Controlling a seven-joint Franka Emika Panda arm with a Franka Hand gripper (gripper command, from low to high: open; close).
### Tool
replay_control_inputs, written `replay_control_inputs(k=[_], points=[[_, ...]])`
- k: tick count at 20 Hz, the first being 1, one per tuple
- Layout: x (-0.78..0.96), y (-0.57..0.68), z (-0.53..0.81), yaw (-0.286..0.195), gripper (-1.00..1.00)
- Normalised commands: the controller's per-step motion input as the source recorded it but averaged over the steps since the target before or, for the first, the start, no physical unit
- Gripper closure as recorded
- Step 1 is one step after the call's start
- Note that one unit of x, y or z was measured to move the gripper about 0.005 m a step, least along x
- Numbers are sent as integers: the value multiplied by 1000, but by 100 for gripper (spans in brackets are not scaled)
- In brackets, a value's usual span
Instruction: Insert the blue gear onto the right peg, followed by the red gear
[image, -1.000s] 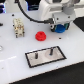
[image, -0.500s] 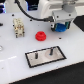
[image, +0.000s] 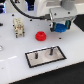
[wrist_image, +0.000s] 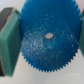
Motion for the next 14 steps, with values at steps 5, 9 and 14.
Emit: replay_control_inputs(k=[5, 9, 14], points=[[744, -245, 367, 0, 100], [764, -294, 333, 0, 100], [743, -300, 359, 0, 100]])
